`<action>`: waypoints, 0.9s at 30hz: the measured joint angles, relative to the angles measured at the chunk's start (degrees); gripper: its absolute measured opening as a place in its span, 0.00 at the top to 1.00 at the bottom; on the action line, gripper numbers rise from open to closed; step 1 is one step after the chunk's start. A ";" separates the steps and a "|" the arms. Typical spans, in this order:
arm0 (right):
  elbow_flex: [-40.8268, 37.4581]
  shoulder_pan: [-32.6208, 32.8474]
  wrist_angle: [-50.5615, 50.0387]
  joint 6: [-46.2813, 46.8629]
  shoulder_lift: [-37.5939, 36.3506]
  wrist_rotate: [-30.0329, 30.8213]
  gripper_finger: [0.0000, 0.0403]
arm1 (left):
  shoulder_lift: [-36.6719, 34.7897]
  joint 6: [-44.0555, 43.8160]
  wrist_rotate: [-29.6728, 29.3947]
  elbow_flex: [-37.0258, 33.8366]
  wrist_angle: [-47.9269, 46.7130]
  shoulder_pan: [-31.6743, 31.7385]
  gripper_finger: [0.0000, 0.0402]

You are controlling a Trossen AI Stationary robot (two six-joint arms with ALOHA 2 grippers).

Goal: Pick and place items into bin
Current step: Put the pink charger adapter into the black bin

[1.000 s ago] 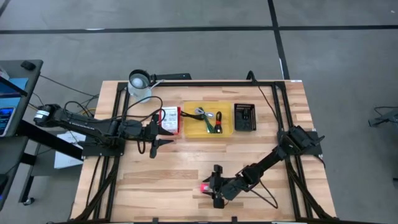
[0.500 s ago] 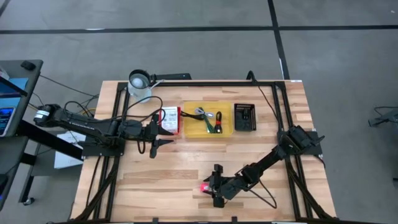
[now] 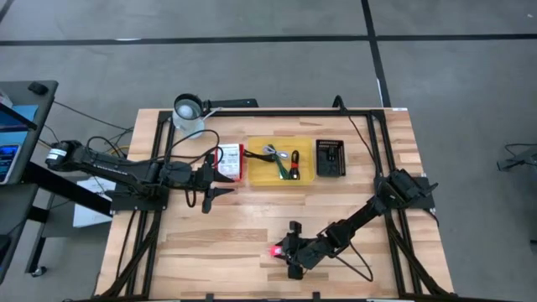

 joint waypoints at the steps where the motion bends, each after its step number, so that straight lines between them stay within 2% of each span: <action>1: 0.00 0.00 0.01 0.00 0.00 0.00 0.63 | 0.00 0.00 0.00 0.00 0.00 0.00 0.69; 4: 0.00 0.00 0.03 0.00 0.01 0.02 0.64 | 0.00 0.00 0.00 -0.01 0.00 0.00 0.69; 10: 0.00 0.00 -0.09 0.92 0.02 0.84 0.58 | 0.00 -0.02 0.00 -0.01 0.00 -0.01 0.69; 16: 0.02 -0.82 -0.63 0.52 -0.01 0.95 0.65 | 0.00 -0.02 0.00 0.00 0.00 0.00 0.69; 27: 0.12 -4.49 -8.26 0.42 -2.43 0.74 0.63 | 0.00 -0.04 0.02 0.00 0.00 0.00 0.69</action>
